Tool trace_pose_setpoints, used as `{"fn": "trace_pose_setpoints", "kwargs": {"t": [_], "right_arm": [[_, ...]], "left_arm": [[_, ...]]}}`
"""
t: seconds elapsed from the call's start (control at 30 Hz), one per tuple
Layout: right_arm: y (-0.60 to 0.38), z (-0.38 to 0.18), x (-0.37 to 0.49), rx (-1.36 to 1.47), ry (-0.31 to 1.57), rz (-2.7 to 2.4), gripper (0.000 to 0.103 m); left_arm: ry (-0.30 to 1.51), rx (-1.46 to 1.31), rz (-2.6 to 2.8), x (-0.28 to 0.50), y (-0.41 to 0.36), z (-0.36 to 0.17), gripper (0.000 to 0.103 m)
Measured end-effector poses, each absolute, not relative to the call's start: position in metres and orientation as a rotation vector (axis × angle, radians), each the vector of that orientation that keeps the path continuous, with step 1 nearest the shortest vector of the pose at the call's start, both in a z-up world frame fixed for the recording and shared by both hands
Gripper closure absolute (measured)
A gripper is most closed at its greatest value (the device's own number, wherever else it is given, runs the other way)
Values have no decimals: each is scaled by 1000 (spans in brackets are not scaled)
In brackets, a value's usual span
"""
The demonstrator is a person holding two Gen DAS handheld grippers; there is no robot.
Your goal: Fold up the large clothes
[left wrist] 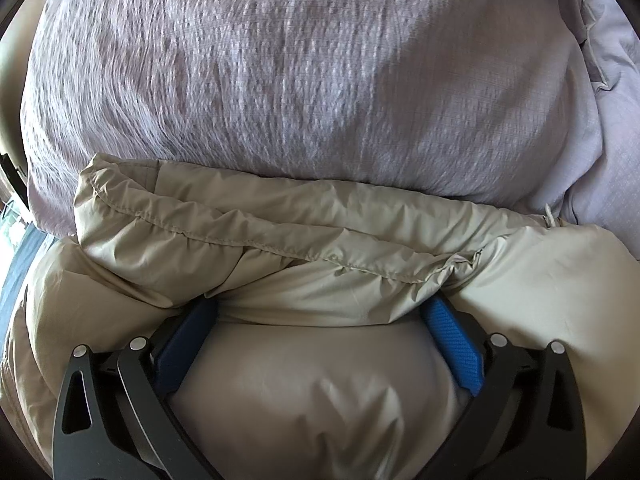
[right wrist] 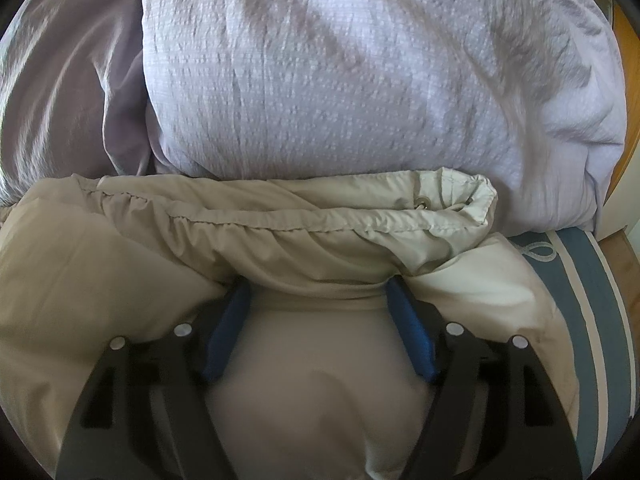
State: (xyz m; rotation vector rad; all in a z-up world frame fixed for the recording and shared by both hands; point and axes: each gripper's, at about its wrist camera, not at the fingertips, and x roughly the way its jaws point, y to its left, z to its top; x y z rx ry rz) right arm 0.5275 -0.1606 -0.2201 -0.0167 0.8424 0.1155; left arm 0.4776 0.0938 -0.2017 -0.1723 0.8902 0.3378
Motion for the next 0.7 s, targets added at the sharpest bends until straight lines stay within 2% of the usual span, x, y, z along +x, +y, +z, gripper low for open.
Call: {"fn": "trace_pose_setpoints", "kwargs": {"t": [0.07,0.17,0.3,0.53,0.7], "right_arm": [[-160,-222,529,-17,852,118,30],[-165,-217,536,-12,900,126,23],[-182,-201,532,31,933,139,22],[-245,-179,500,133,954,66,15],[-294,-193,478,255,1042,45,14]], "left_arm": [[896,-178,335,477,95,-201,1],[917,-185,346,472,97,-196,1],[924,-190,358,453,101,-179,1],[900,-239,401,383,127,-142,1],[909,-293,486,332,151,-141,1]]}}
